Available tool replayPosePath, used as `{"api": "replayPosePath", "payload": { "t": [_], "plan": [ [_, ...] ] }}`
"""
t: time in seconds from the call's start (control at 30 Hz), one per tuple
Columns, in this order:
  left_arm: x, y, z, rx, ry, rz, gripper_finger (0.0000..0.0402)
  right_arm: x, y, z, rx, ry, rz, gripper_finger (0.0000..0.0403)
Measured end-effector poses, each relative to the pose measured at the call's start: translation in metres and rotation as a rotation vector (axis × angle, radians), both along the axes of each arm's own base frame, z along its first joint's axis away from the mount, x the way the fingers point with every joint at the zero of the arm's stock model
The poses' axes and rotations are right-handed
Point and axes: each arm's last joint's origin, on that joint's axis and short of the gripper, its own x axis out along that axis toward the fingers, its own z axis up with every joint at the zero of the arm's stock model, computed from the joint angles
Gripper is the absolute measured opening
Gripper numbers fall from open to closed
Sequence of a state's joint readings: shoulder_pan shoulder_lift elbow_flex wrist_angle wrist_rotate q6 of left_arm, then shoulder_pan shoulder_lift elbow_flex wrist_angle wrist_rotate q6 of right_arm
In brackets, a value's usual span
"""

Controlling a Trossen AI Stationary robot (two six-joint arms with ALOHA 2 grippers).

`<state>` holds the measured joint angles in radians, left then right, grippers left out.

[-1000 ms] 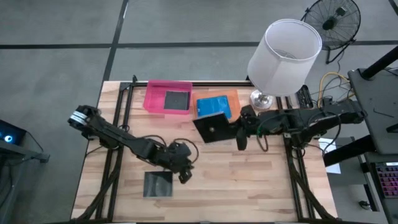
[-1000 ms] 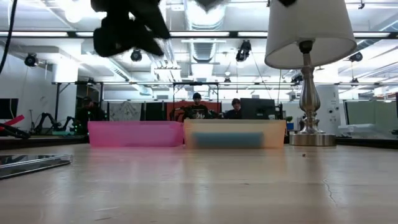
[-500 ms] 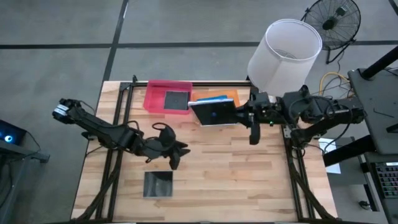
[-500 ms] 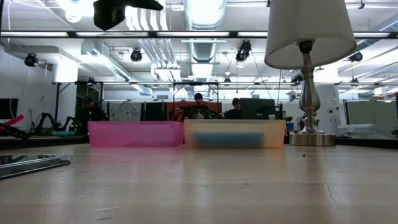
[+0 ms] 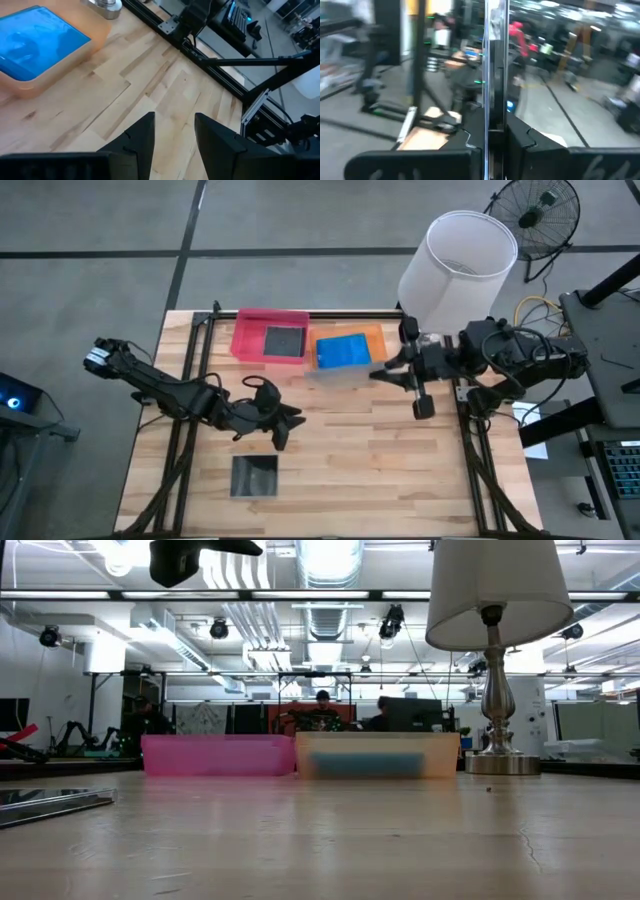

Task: Pick & place jewel cases by type
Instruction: Put the right black CD case into the pink bin

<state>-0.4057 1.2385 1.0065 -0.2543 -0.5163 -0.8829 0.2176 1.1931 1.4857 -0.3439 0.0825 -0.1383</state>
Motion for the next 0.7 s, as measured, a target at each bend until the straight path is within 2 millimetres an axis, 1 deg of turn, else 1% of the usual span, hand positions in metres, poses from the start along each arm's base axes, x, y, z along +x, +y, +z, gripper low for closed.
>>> {"api": "replayPosePath", "payload": {
  "t": [0.17,0.33,0.4,0.57,0.7],
  "plan": [
    [0.0,0.0,-0.001,0.002,0.002,0.001,0.0122,-0.001,0.007,0.0,-0.094,-0.023,0.173,0.0025],
    [-0.001,0.001,-0.011,-0.007,0.024,0.021,0.0122,-0.003,0.014,0.0,-0.172,-0.045,0.224,0.0024],
    [-0.001,0.001,-0.017,-0.03,0.029,0.036,0.0122,-0.005,0.018,0.0,-0.195,-0.056,0.27,0.0024],
    [-0.004,0.002,-0.031,-0.07,0.053,0.065,0.0122,-0.009,0.029,0.0,-0.167,-0.063,0.412,0.0024],
    [-0.003,0.003,-0.033,-0.078,0.03,0.081,0.0122,-0.013,0.039,0.0,-0.138,-0.066,0.552,0.0024]
  ]
}}
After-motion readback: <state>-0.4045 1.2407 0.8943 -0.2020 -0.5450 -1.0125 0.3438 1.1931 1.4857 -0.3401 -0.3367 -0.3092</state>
